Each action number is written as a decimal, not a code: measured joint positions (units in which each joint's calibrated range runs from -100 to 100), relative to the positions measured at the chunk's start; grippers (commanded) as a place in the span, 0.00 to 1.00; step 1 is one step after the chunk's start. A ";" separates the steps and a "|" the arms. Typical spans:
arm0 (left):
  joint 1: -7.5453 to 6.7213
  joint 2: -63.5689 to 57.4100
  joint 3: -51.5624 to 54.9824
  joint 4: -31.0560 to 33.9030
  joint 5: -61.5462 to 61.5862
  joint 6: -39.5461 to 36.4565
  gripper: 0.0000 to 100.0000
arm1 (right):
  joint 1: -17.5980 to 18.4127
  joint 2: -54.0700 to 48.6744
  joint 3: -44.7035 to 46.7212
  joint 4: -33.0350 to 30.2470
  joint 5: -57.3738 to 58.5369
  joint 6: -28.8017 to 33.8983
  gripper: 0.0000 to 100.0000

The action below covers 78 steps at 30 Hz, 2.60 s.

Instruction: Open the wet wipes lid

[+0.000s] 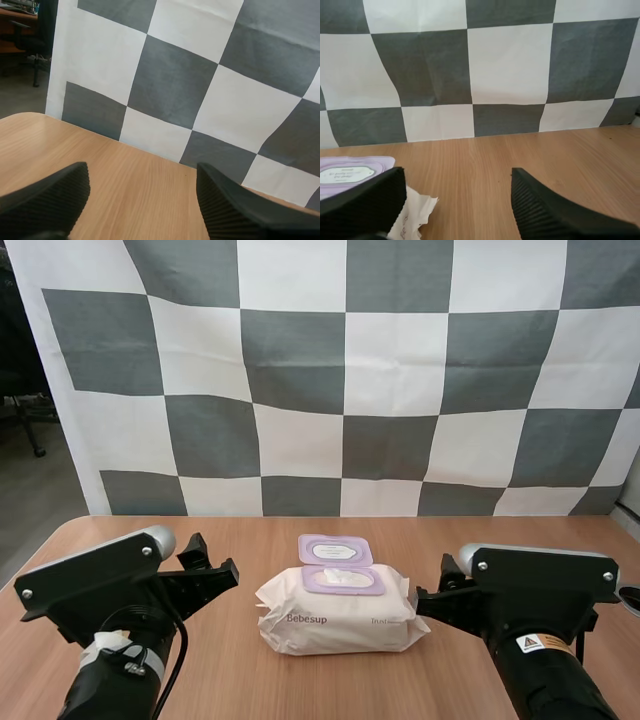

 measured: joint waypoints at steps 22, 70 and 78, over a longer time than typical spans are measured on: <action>0.00 -0.27 1.00 23.25 3.72 -0.10 1.00 | 0.00 0.00 0.00 -0.97 -0.80 0.00 1.00; 0.00 -5.40 1.00 29.21 10.14 -10.71 0.00 | 0.00 0.00 0.00 -1.08 -0.80 -0.09 1.00; 0.00 -5.40 1.00 29.21 10.14 -10.71 0.00 | 0.00 0.00 0.00 -1.24 3.82 -0.09 1.00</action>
